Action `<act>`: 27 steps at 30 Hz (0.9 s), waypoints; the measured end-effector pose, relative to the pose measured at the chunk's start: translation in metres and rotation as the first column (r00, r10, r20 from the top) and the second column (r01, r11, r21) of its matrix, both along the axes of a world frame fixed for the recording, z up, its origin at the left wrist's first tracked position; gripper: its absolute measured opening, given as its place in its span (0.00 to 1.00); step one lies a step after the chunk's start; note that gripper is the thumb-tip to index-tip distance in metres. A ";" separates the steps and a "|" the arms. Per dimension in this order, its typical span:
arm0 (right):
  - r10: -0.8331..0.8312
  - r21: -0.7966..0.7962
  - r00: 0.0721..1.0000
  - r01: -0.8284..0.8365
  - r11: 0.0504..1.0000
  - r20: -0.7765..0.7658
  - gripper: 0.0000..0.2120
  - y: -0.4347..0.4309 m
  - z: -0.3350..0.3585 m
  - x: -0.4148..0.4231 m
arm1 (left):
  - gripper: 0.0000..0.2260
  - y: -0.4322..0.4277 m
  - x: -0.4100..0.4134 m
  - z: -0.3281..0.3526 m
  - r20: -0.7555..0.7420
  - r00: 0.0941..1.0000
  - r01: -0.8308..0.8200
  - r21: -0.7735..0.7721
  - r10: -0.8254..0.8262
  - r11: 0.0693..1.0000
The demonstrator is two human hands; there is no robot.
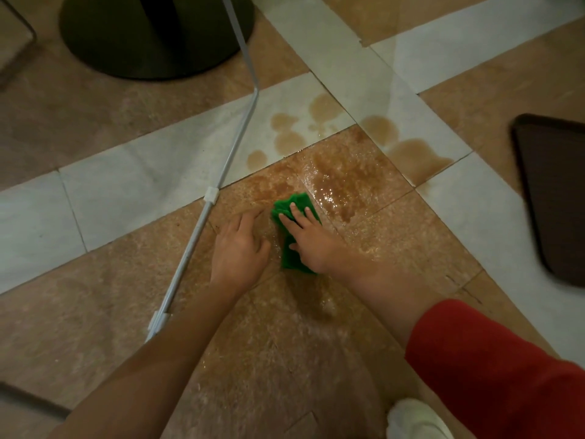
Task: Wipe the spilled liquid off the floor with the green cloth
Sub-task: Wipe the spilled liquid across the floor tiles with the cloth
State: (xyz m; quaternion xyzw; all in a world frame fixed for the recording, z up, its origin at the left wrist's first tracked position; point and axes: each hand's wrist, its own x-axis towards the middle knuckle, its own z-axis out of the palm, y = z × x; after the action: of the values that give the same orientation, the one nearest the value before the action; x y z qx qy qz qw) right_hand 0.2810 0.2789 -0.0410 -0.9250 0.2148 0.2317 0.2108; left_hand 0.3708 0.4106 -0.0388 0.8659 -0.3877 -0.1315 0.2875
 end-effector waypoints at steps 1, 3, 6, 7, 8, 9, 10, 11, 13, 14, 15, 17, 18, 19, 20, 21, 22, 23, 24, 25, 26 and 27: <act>-0.001 0.008 1.000 0.001 1.000 0.002 0.32 -0.001 0.000 0.000 | 0.25 -0.002 0.000 0.002 0.005 1.000 0.011 0.008 -0.011 1.000; 0.003 0.022 1.000 -0.003 1.000 0.002 0.32 -0.005 0.000 0.003 | 0.25 -0.005 0.002 0.004 0.021 0.999 0.025 0.022 -0.025 0.999; 0.004 0.038 1.000 -0.004 0.999 -0.005 0.32 -0.008 -0.003 0.008 | 0.24 -0.011 0.004 0.003 0.028 0.999 0.036 0.065 -0.038 0.997; 0.006 0.036 1.000 -0.006 0.999 0.003 0.33 -0.010 -0.005 0.010 | 0.24 -0.014 0.006 0.000 0.029 0.999 0.034 0.074 -0.036 0.997; 0.007 0.035 1.000 -0.007 0.999 0.018 0.33 -0.012 -0.007 0.013 | 0.24 -0.016 0.007 -0.002 0.027 0.999 0.024 0.079 -0.026 0.997; 0.005 0.032 0.999 -0.007 0.999 0.035 0.32 -0.012 -0.009 0.015 | 0.24 -0.018 0.007 -0.003 0.018 1.000 0.007 0.081 -0.009 0.997; 0.006 0.025 0.999 -0.007 1.000 0.052 0.32 -0.013 -0.008 0.016 | 0.24 -0.019 0.007 -0.004 0.011 1.000 -0.007 0.077 0.007 0.997; 0.018 0.019 0.997 -0.019 1.000 0.071 0.32 -0.014 -0.009 0.015 | 0.24 -0.021 0.006 -0.005 0.004 1.000 -0.021 0.076 0.021 0.997; 0.081 0.009 0.991 -0.083 0.997 0.110 0.32 -0.011 -0.009 0.007 | 0.24 -0.023 0.002 -0.004 -0.003 1.000 -0.030 0.074 0.030 0.997; 0.131 0.012 0.984 -0.134 0.991 0.122 0.31 -0.011 -0.009 0.001 | 0.23 -0.025 0.001 -0.003 -0.002 0.999 -0.035 0.074 0.035 0.997; 0.181 0.020 0.975 -0.185 0.983 0.130 0.30 -0.011 -0.011 -0.007 | 0.22 -0.026 0.000 -0.002 -0.004 0.999 -0.045 0.077 0.045 0.996; 0.226 0.023 0.961 -0.232 0.972 0.161 0.29 -0.014 -0.014 -0.017 | 0.22 -0.026 0.004 0.000 0.011 0.998 -0.057 0.083 0.057 0.995; 0.219 0.009 0.960 -0.224 0.975 0.175 0.29 -0.017 -0.015 -0.018 | 0.23 -0.025 0.006 -0.001 0.021 0.998 -0.054 0.086 0.053 0.995; 0.185 -0.003 0.966 -0.188 0.982 0.182 0.29 -0.019 -0.014 -0.015 | 0.23 -0.024 0.008 -0.001 0.033 0.998 -0.047 0.087 0.044 0.995; 0.124 0.005 0.974 -0.127 0.992 0.192 0.30 -0.021 -0.014 -0.006 | 0.24 -0.022 0.012 -0.003 0.048 0.998 -0.044 0.089 0.040 0.995; 0.052 0.028 0.980 -0.058 0.998 0.192 0.30 -0.022 -0.014 0.005 | 0.24 -0.021 0.014 -0.005 0.058 0.997 -0.046 0.097 0.040 0.994; 0.003 0.048 0.983 -0.012 0.999 0.185 0.30 -0.023 -0.014 0.017 | 0.23 -0.021 0.016 -0.006 0.064 0.997 -0.053 0.106 0.046 0.993; -0.011 0.054 0.984 0.002 0.999 0.176 0.30 -0.022 -0.013 0.029 | 0.23 -0.021 0.016 -0.007 0.066 0.997 -0.057 0.117 0.050 0.991; 0.001 0.049 0.985 -0.010 0.999 0.175 0.30 -0.021 -0.014 0.039 | 0.23 -0.021 0.017 -0.007 0.069 0.997 -0.055 0.118 0.047 0.991; 0.026 0.046 0.983 -0.035 0.998 0.182 0.29 -0.020 -0.015 0.045 | 0.23 -0.023 0.017 -0.006 0.071 0.997 -0.045 0.113 0.038 0.993; 0.047 0.044 0.980 -0.057 0.997 0.195 0.29 -0.018 -0.016 0.046 | 0.23 -0.024 0.017 -0.006 0.072 0.997 -0.037 0.105 0.029 0.994; 0.064 0.038 0.974 -0.074 0.996 0.217 0.28 -0.017 -0.016 0.043 | 0.23 -0.024 0.018 -0.006 0.070 0.997 -0.033 0.095 0.026 0.995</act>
State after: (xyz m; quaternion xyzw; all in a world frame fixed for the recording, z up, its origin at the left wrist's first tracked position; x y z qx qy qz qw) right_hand 0.3243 0.2623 -0.0570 -0.9465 0.1528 0.1420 0.2461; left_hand 0.3885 0.3861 -0.0445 0.8883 -0.3779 -0.1158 0.2340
